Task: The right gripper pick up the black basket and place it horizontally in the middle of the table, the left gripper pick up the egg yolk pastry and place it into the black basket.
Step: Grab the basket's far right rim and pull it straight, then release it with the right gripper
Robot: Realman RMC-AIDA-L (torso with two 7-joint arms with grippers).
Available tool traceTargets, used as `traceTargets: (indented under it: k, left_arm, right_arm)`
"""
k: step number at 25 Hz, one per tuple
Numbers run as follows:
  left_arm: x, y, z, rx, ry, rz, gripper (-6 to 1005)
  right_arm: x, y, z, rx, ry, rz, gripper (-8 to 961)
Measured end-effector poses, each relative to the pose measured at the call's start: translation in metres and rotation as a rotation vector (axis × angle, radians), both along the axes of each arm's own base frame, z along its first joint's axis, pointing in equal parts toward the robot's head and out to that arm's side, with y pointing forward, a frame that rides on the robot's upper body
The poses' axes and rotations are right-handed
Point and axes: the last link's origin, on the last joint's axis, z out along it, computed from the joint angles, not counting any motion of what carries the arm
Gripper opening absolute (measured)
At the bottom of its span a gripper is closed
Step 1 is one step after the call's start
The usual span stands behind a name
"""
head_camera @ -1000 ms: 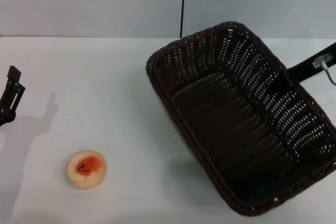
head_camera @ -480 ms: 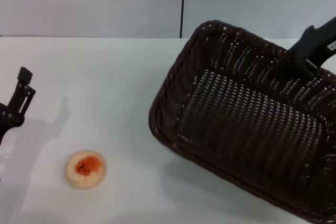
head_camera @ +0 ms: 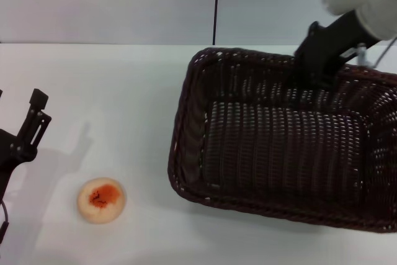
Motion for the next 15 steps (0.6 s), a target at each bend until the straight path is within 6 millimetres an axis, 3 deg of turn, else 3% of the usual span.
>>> traceTargets:
  k: [6,15]
  left_arm:
    - [0.001,0.000,-0.003,-0.014,-0.007,0.001,823]
    - [-0.001,0.000,-0.002,-0.018,-0.004,0.004,823]
  right_arm:
    - [-0.002,0.005,-0.033,-0.012,-0.010,0.044,120]
    - [-0.012,0.002,-0.054,-0.020,0.038,0.089,137]
